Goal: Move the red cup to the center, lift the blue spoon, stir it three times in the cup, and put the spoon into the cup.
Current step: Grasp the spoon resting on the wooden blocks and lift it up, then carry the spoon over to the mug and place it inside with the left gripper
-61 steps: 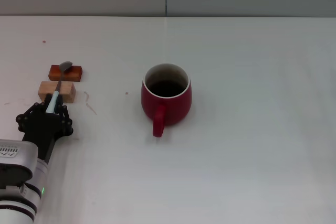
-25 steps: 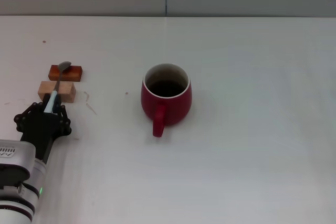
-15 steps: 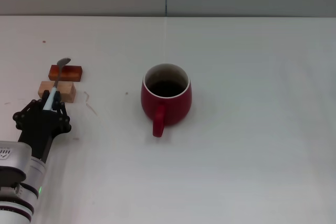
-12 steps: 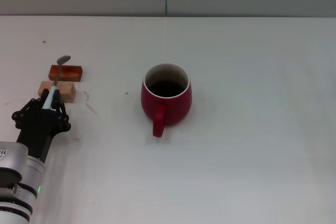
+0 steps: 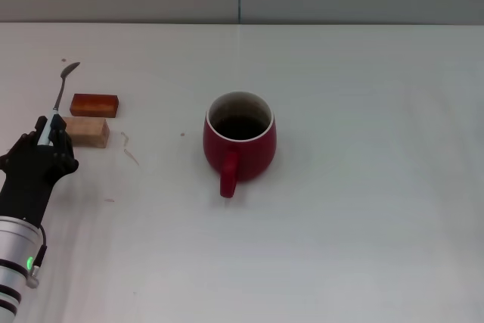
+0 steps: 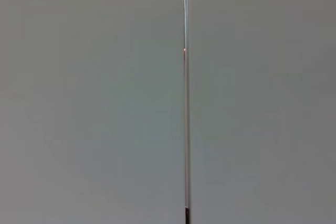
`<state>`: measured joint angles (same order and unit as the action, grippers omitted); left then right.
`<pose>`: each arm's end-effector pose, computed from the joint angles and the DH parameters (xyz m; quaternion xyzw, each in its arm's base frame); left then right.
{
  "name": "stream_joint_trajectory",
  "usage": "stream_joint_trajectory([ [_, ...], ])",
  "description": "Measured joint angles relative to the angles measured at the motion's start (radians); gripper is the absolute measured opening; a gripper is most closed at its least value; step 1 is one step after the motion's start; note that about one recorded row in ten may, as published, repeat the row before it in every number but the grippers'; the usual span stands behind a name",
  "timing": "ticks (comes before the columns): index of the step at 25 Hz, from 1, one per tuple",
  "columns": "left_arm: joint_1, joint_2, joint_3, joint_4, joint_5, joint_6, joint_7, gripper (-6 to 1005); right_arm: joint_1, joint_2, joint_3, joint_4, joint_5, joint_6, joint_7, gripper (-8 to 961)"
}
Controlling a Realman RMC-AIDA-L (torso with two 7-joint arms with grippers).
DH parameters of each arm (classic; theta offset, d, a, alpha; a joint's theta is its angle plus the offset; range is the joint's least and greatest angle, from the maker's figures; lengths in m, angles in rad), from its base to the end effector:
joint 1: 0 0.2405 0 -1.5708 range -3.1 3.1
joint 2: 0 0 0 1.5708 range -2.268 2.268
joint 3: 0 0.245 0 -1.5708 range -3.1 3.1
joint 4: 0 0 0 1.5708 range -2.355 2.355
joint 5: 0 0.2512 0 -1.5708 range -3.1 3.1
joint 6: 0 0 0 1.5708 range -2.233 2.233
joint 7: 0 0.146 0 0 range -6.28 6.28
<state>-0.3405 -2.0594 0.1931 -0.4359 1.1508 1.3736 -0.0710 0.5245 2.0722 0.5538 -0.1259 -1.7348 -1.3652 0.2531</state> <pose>-0.3574 0.2495 -0.0838 -0.6404 -0.3548 -0.3167 0.6031 0.3781 0.3499 0.0614 -0.5884 0.1847 0.3216 0.7185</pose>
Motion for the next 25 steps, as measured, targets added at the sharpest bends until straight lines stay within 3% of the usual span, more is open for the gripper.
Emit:
stream_joint_trajectory([
  [2,0.002,0.000,0.000,0.019,0.010,0.000,-0.051,167,0.000,0.000,0.000,0.000,0.000,0.000,0.000,647],
  [4,0.012,-0.001,0.003,0.105,0.055,-0.007,-0.303,167,-0.002,0.000,0.000,0.000,0.000,0.000,0.000,647],
  [8,0.018,-0.002,0.004,0.158,0.089,-0.008,-0.473,166,-0.004,0.000,0.000,0.000,0.000,0.000,0.000,646],
  [9,0.022,-0.002,0.004,0.194,0.112,-0.009,-0.592,166,-0.004,0.000,0.000,0.000,0.000,0.000,0.000,646],
  [14,0.035,-0.001,0.006,0.266,0.154,-0.011,-0.805,166,-0.003,0.000,0.000,0.001,0.000,0.003,0.000,647],
  [15,0.044,-0.001,0.006,0.316,0.185,-0.004,-0.953,166,-0.002,-0.001,0.000,0.001,0.000,0.005,0.000,647],
  [20,0.047,0.000,0.009,0.366,0.219,0.004,-1.101,167,0.000,-0.001,0.000,0.002,0.000,0.008,0.000,646],
  [25,0.046,0.003,0.021,0.494,0.296,0.058,-1.418,167,0.003,-0.001,0.000,0.005,0.000,0.011,-0.002,646],
])
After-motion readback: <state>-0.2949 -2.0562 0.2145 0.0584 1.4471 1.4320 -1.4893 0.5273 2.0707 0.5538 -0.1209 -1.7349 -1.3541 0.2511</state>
